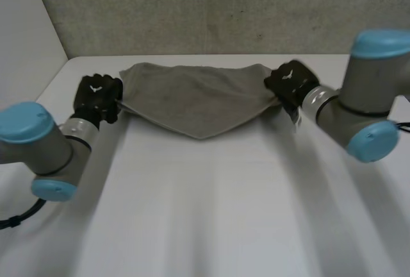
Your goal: Fold the towel.
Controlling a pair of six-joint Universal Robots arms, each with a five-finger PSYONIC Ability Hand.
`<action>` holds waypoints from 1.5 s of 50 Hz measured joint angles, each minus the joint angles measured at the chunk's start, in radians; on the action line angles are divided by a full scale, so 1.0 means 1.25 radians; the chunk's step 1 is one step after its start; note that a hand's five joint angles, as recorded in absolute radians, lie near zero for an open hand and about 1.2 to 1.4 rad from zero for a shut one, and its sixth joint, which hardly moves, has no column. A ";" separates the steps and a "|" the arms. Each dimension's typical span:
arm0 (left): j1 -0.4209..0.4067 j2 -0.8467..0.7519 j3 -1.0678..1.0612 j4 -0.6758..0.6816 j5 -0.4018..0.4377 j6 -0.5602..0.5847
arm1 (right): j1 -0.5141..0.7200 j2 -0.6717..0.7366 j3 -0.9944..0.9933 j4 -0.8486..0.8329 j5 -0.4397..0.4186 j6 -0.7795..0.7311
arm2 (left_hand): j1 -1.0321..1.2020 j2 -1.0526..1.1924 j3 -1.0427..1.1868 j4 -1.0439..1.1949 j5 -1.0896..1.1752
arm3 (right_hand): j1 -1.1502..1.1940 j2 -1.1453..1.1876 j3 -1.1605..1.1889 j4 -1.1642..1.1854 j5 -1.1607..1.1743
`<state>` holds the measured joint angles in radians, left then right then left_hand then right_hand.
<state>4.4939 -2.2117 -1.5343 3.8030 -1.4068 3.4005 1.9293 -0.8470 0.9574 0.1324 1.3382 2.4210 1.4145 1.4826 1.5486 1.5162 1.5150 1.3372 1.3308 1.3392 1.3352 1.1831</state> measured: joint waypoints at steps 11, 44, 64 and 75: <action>0.050 0.290 -0.165 -0.049 0.071 0.000 | -0.080 -0.247 0.087 0.194 -0.003 0.036 | 0.000 0.000 0.000 0.000 0.000 | 0.000 0.000 0.000 0.000 0.000; 0.134 0.216 -0.099 -0.364 0.275 0.230 | -0.206 -0.145 0.061 0.348 -0.126 -0.294 | 0.000 0.000 0.000 0.000 0.000 | 0.000 0.000 0.000 0.000 0.006; 0.090 0.140 0.043 -0.368 0.215 0.139 | -0.188 -0.098 0.052 0.304 -0.078 -0.093 | 0.000 0.008 0.001 0.000 0.015 | -0.187 -0.184 -0.191 -0.183 -0.194; 0.094 0.175 -0.011 -0.364 0.215 0.129 | -0.216 -0.097 0.120 0.350 -0.053 -0.006 | 0.000 0.008 0.001 0.000 0.015 | -0.316 -0.291 -0.310 -0.306 -0.321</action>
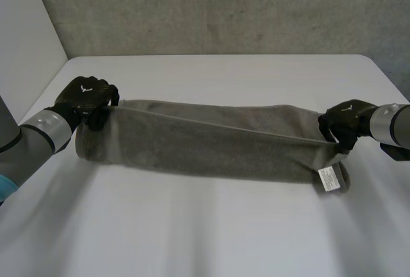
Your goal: Fold the towel.
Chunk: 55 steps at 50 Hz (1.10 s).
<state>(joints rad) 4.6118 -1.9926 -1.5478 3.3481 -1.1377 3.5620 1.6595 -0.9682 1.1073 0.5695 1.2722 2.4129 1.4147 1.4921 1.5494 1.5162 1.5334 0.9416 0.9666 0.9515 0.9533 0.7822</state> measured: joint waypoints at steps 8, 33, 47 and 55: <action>0.002 0.021 -0.033 0.001 0.001 0.001 | -0.029 -0.001 0.012 0.005 0.003 -0.003 | 0.000 0.000 0.000 0.000 0.000 | 0.281 0.263 0.268 0.267 0.271; 0.046 0.354 -0.080 -0.011 0.001 -0.174 | -0.033 -0.336 -0.072 -0.061 -0.029 -0.048 | 0.000 0.000 0.000 0.000 0.000 | 0.308 0.302 0.312 0.309 0.313; 0.048 0.305 -0.100 -0.032 0.004 -0.210 | 0.001 -0.229 -0.001 0.037 -0.001 -0.186 | -0.001 0.000 0.000 0.000 0.000 | 0.308 0.302 0.312 0.309 0.323; 0.040 0.138 -0.024 -0.035 -0.002 -0.148 | 0.040 -0.101 -0.063 0.019 0.054 -0.287 | -0.001 0.000 0.000 0.000 0.000 | 0.308 0.302 0.312 0.309 0.326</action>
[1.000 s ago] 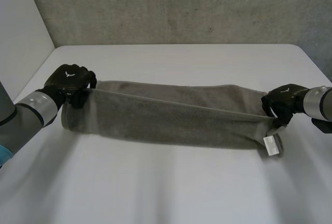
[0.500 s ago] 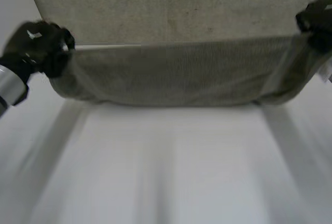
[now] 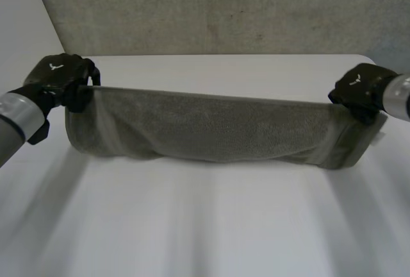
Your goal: Fold the towel.
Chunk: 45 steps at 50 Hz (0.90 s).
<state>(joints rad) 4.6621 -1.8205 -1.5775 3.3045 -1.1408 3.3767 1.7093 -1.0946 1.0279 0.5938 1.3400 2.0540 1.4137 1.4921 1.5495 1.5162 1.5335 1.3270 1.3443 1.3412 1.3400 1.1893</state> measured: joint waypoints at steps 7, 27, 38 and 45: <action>-0.059 -0.172 0.230 0.001 -0.041 0.071 | 0.062 0.130 -0.247 -0.130 0.019 0.053 | 0.000 0.000 0.000 0.000 0.000 | 0.000 0.000 0.000 0.000 0.003; -0.130 -0.192 0.583 0.333 -0.269 -0.171 | 0.096 0.170 -0.571 -0.481 0.025 0.412 | 0.000 0.000 0.001 0.000 0.000 | 0.000 0.000 0.000 0.000 0.003; -0.095 -0.205 0.323 0.308 -0.236 -0.167 | 0.081 0.171 -0.360 -0.381 -0.073 0.355 | 0.000 0.000 0.001 0.000 0.000 | 0.000 0.000 0.000 0.000 0.003; -0.061 -0.217 0.111 0.342 -0.172 -0.149 | 0.071 0.167 -0.135 -0.403 -0.119 0.315 | 0.000 0.000 0.001 0.000 0.000 | 0.000 0.000 0.000 0.000 0.003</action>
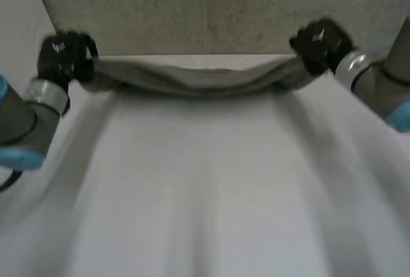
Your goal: Fold the towel.
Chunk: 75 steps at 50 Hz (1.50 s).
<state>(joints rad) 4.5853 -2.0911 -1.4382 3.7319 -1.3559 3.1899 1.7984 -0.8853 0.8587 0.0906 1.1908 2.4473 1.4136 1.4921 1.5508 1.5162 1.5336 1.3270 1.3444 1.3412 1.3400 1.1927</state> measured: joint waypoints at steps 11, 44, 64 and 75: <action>0.043 0.054 -0.223 0.042 0.071 0.112 | -0.018 -0.108 0.272 -0.045 -0.003 -0.070 | 0.000 0.000 0.000 0.000 0.000 | 0.000 0.000 0.000 0.000 0.000; 0.150 0.296 -0.330 -0.153 0.362 0.199 | -0.126 -0.263 0.351 0.239 -0.023 -0.249 | 0.000 0.000 0.000 0.000 0.000 | 0.000 0.000 0.000 0.000 0.000; 0.026 -0.187 0.134 -0.331 0.232 0.318 | -0.041 0.130 -0.041 0.190 0.090 -0.136 | 0.000 0.000 0.001 0.000 0.000 | 0.000 0.000 0.000 0.000 0.000; 0.008 -0.229 0.194 -0.324 0.191 0.311 | -0.026 0.209 -0.128 0.189 0.126 -0.127 | 0.000 0.000 0.001 0.000 0.000 | 0.000 0.000 0.000 0.000 0.000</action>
<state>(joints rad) 4.5953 -2.3778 -1.1955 3.3266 -1.1176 3.5782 1.7660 -0.6241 0.6988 0.3269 1.3479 2.2887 1.4135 1.4921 1.5520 1.5162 1.5336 1.3270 1.3444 1.3412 1.3400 1.1931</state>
